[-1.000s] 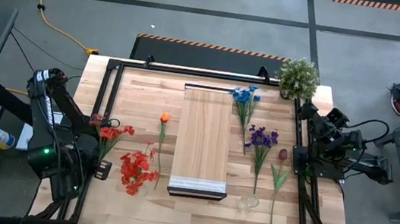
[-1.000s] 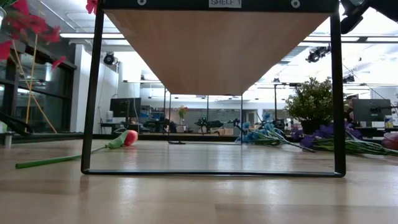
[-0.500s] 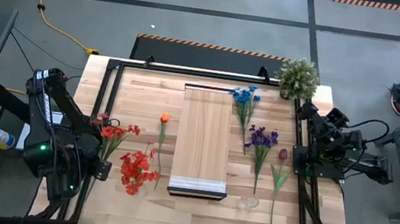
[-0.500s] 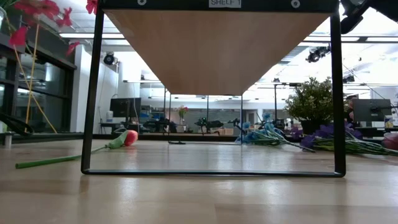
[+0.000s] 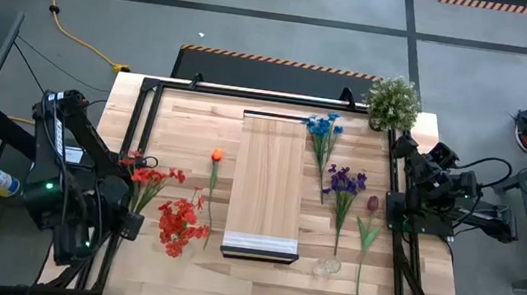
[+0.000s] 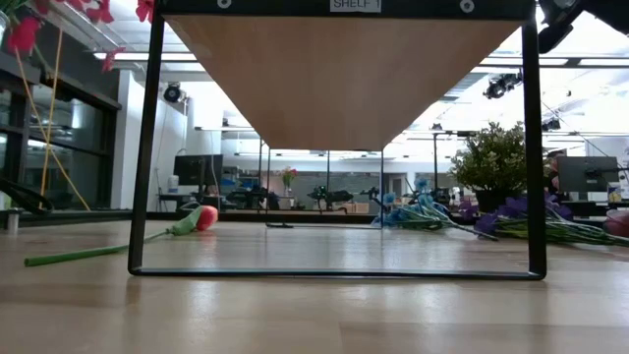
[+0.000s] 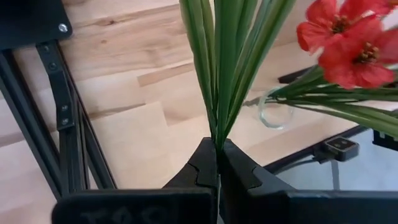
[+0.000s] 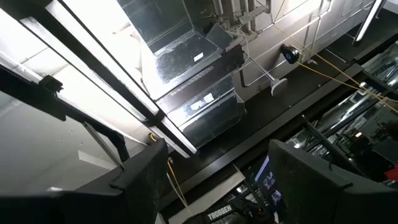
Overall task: Pick and place flowers into a vace then onto a shelf
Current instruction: Put the orange flowers into the left transparent vase
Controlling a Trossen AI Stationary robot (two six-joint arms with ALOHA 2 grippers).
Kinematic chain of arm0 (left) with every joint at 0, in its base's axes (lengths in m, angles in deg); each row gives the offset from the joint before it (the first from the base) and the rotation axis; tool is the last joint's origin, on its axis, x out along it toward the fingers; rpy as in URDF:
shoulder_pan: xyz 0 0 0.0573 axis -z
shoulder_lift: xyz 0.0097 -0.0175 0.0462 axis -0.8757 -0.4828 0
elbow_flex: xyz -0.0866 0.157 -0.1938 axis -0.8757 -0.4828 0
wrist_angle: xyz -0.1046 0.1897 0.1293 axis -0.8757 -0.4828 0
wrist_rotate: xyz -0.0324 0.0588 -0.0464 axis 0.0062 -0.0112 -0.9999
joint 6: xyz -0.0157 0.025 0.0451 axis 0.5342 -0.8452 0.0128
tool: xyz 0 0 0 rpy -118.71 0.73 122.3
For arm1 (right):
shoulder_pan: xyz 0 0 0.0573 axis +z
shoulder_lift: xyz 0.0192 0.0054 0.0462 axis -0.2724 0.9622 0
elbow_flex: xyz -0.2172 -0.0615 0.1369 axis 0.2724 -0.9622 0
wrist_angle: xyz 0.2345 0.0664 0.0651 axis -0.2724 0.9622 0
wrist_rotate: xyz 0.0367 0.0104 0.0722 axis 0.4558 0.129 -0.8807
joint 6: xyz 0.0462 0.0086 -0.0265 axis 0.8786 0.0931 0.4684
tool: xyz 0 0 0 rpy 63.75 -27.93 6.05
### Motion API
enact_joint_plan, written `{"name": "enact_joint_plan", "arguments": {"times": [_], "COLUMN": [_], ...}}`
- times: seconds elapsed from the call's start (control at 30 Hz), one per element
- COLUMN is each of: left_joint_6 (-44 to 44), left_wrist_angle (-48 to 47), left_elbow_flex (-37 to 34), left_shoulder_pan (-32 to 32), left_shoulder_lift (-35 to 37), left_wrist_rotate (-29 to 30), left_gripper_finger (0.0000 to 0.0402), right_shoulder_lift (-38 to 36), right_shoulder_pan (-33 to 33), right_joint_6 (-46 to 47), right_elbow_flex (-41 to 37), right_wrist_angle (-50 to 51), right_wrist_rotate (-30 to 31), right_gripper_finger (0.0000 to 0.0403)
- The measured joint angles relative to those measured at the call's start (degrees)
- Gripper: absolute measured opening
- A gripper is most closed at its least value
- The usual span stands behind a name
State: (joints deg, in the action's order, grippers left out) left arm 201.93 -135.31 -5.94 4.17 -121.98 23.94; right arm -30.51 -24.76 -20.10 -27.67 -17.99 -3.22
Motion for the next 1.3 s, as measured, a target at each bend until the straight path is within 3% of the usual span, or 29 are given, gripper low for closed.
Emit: {"name": "enact_joint_plan", "arguments": {"times": [0.63, 1.07, 1.3], "left_joint_6": [-4.0, -11.0, -13.1], "left_wrist_angle": [-0.1, 0.0, -0.1], "left_elbow_flex": [7.2, 12.8, 13.1], "left_shoulder_pan": [0.0, 0.0, 0.0], "left_shoulder_lift": [0.8, 0.8, 0.8], "left_wrist_rotate": [1.5, 16.0, 20.5], "left_gripper_finger": [0.0034, 0.0034, 0.0034], "right_shoulder_lift": [0.0, 0.0, 0.0], "right_shoulder_pan": [0.0, 0.0, 0.0], "right_joint_6": [1.0, 1.1, 1.1], "right_elbow_flex": [0.0, 0.0, 0.0], "right_wrist_angle": [2.9, 2.9, 2.9], "right_wrist_rotate": [-0.1, -0.1, -0.1], "right_gripper_finger": [0.0266, 0.0268, 0.0266]}}
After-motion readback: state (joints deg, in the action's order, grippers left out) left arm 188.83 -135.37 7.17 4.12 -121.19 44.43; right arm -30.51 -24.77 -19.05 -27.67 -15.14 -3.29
